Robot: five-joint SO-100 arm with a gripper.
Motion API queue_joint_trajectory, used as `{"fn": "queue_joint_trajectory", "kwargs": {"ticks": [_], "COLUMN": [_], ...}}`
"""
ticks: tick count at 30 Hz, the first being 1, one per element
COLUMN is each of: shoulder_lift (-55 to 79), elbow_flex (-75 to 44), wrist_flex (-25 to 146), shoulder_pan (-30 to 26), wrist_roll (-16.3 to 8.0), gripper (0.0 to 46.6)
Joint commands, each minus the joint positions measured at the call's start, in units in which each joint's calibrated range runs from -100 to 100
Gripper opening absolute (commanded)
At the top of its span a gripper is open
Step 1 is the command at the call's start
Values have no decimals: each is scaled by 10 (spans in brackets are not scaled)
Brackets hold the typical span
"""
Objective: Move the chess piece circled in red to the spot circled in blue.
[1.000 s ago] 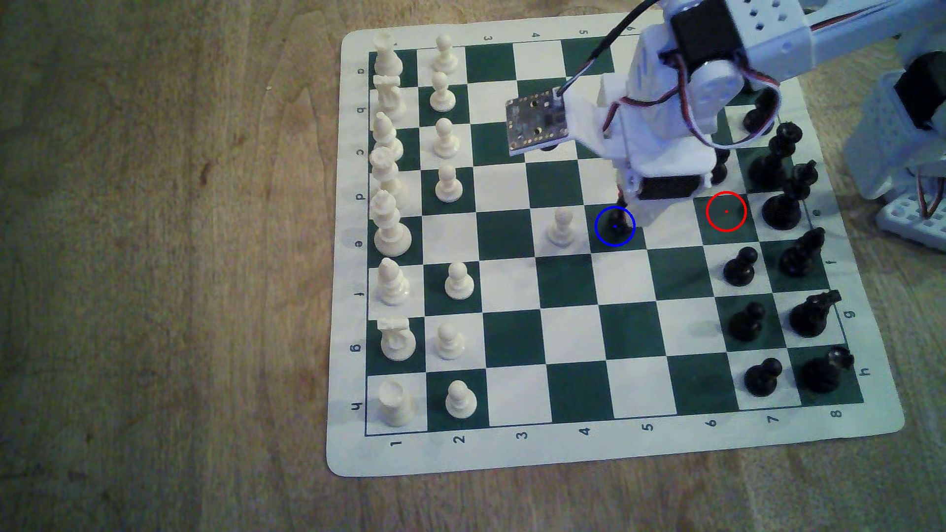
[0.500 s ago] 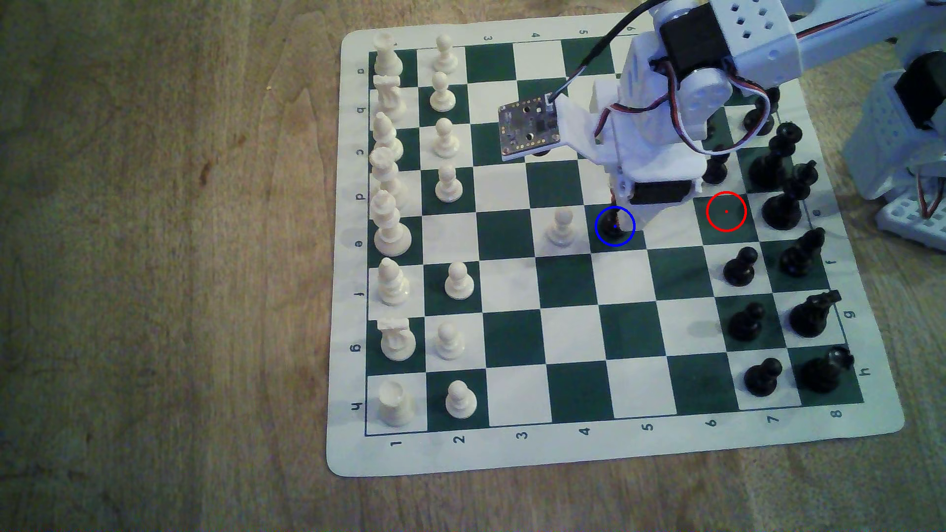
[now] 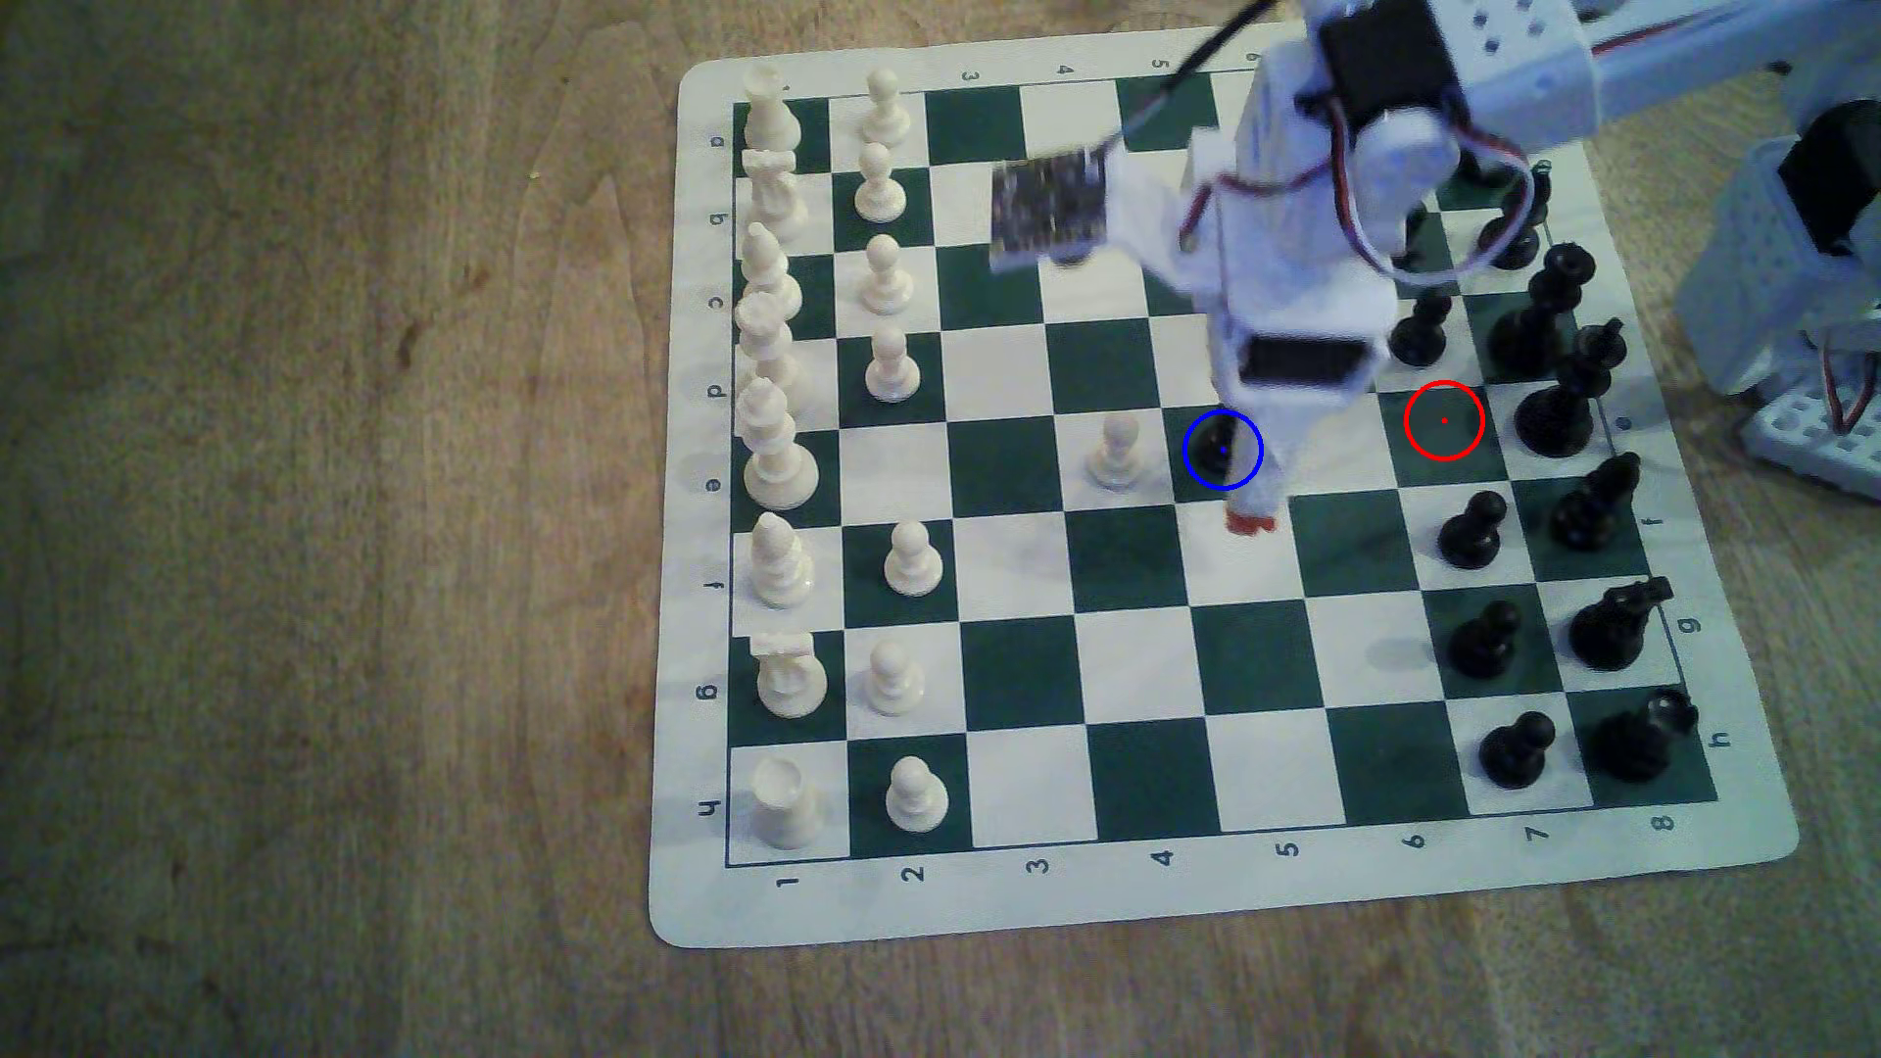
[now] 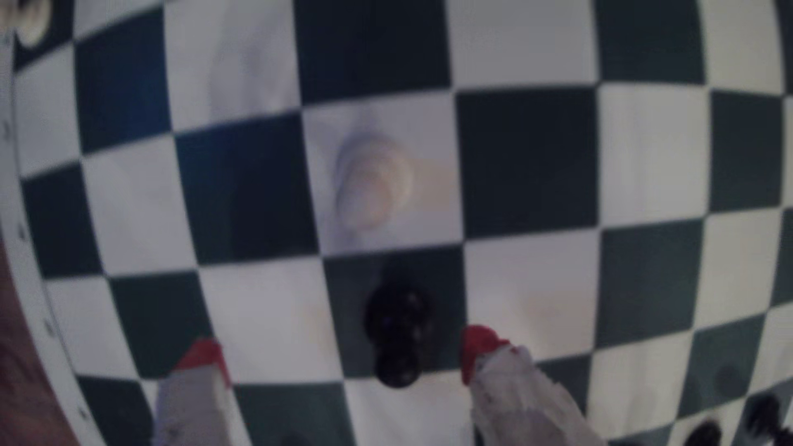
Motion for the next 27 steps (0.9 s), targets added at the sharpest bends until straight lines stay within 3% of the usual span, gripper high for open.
{"fn": "queue_joint_trajectory", "kwargs": {"ticks": [1,3,7,9,10,15,21,23,27], "shoulder_lift": [-221,-286,-392,-433,-477,-644,-745,-785,-814], "elbow_flex": [29,50,68,95,151,374,454,513,565], "wrist_flex": [-59,-45,-22,-25,-59,-198,-239,-302,-378], "shoulder_pan": [11,7,18,26,35,32,35,36,31], "wrist_roll": [13,23,28,40,55,52,50,50,50], "gripper": [349,273,208,137,67,47,38,2,2]}}
